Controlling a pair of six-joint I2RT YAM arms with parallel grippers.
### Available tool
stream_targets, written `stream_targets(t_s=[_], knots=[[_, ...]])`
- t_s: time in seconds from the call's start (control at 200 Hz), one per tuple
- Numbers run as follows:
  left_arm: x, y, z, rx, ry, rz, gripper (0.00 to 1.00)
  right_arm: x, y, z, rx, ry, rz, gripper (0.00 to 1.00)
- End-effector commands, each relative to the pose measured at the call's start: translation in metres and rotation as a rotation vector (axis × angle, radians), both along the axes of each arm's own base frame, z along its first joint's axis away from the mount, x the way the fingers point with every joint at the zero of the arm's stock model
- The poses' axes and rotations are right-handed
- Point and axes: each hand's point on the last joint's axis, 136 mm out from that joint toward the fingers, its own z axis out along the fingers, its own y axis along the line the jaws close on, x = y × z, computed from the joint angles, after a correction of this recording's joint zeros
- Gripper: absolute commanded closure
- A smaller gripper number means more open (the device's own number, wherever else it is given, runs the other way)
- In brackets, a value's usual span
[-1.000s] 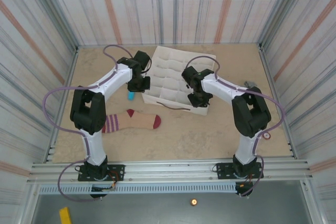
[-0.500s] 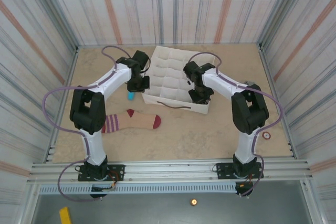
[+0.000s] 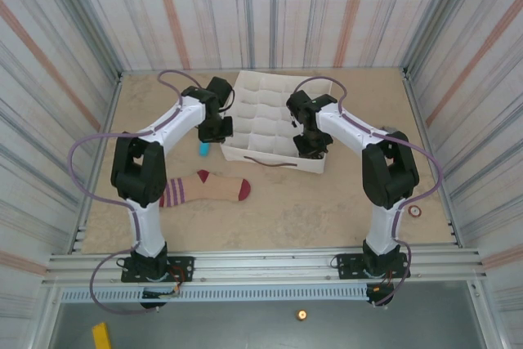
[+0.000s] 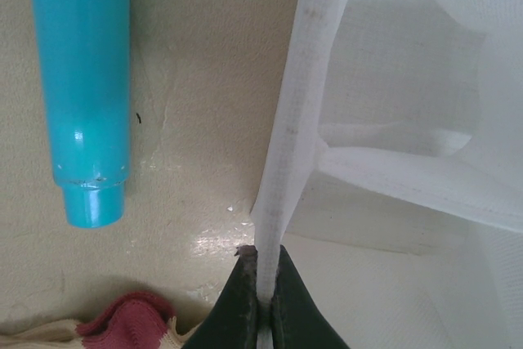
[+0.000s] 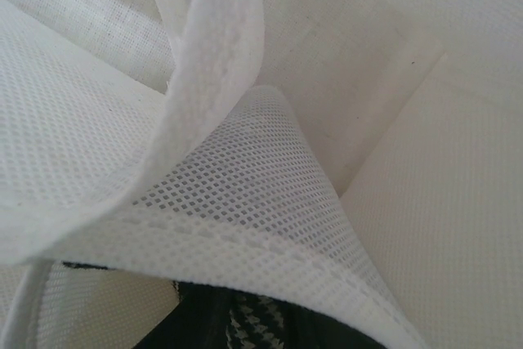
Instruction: Roll the socks
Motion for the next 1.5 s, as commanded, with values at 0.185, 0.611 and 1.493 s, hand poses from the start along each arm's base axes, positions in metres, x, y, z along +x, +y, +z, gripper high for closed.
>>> stream_targets(t_s=[0.185, 0.611, 1.493], knots=[[-0.015, 0.003, -0.016, 0.036, 0.104, 0.040, 1.00, -0.010, 0.005, 0.027, 0.065, -0.013, 0.010, 0.45], [-0.003, -0.008, -0.022, -0.018, 0.105, 0.079, 1.00, 0.005, 0.005, 0.094, 0.215, -0.229, -0.062, 0.35], [0.040, -0.021, 0.018, -0.195, -0.024, 0.227, 0.20, -0.056, 0.062, 0.071, 0.652, -0.217, -0.295, 0.15]])
